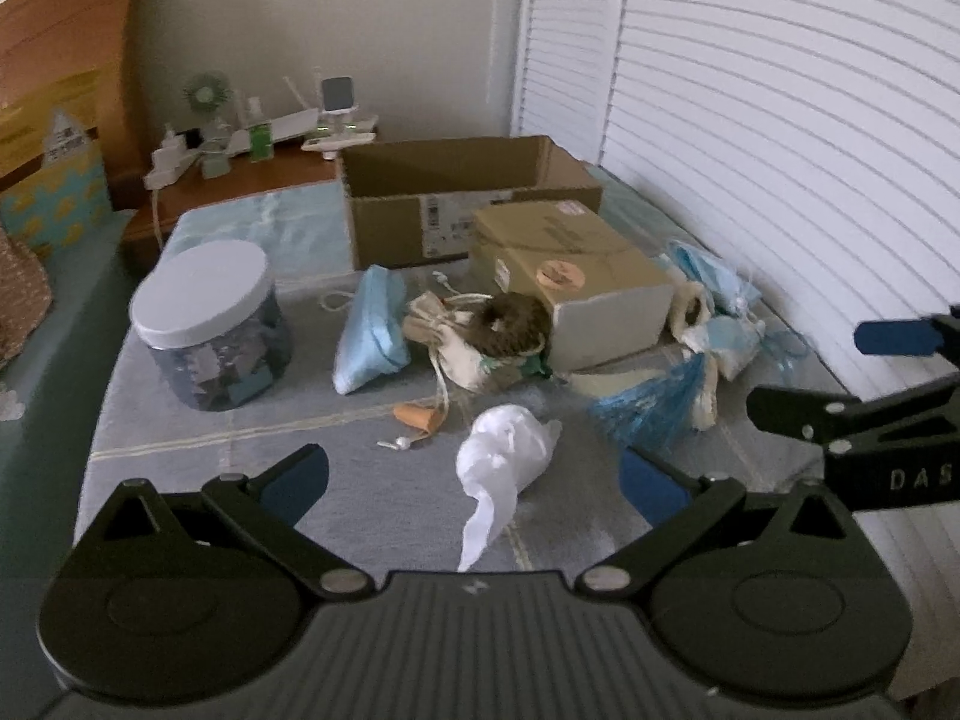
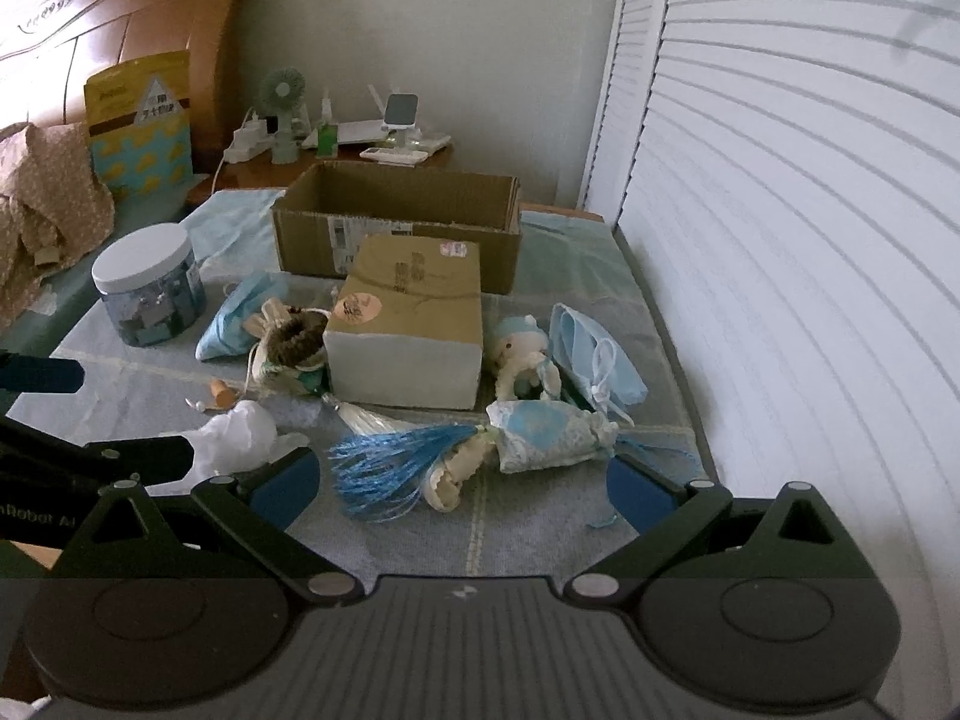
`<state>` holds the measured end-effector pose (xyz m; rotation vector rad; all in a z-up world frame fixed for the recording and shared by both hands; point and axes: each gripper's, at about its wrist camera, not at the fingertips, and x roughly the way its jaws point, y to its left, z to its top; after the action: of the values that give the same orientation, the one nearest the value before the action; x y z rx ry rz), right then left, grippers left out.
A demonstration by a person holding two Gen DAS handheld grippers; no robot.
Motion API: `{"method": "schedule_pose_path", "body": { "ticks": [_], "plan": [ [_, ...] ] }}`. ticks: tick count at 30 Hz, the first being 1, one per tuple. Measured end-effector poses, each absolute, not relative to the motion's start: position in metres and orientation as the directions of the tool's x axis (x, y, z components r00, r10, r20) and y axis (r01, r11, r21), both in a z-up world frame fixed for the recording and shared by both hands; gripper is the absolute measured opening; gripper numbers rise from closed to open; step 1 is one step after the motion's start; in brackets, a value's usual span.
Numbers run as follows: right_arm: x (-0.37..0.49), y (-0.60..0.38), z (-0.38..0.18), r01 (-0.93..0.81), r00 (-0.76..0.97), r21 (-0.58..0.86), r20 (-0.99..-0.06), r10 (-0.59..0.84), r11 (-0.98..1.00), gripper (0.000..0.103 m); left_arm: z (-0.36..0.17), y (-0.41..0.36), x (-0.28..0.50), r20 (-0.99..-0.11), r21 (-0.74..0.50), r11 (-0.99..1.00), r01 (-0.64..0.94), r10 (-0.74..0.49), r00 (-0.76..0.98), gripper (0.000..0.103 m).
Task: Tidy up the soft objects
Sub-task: 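Move the right tool to the blue lace sachet while the left tool approaches the white tissue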
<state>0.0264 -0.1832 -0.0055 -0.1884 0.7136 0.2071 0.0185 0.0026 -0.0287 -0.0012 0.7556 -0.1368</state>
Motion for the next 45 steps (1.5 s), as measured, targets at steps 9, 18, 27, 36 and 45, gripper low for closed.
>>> {"method": "schedule_pose_path", "body": {
  "ticks": [9, 18, 27, 36, 45],
  "plan": [
    [0.042, -0.199, -0.036, -0.257, 0.697, -0.112, -0.709, 0.104, 0.960, 0.103, -0.051, 0.000, 0.036, -0.717, -0.044, 0.982, 0.182, -0.158, 0.679, 0.102],
    [0.061, -0.210, -0.075, -0.257, 0.630, -0.112, -0.772, 0.079, 0.960, 0.103, -0.079, -0.005, 0.055, -0.766, -0.045, 0.978, 0.205, -0.166, 0.622, 0.102],
    [0.067, -0.219, -0.083, -0.281, 0.608, -0.052, -0.782, 0.136, 0.958, 0.103, -0.090, -0.005, 0.058, -0.765, -0.027, 0.972, 0.234, -0.170, 0.621, 0.103],
    [0.059, -0.223, -0.086, -0.284, 0.651, -0.047, -0.742, 0.157, 0.958, 0.103, -0.090, -0.003, 0.058, -0.760, -0.023, 0.971, 0.237, -0.171, 0.627, 0.103],
    [0.054, -0.225, -0.089, -0.286, 0.681, -0.046, -0.712, 0.169, 0.957, 0.103, -0.073, -0.015, 0.053, -0.728, 0.009, 0.953, 0.302, -0.201, 0.656, 0.090]
  ]
}}
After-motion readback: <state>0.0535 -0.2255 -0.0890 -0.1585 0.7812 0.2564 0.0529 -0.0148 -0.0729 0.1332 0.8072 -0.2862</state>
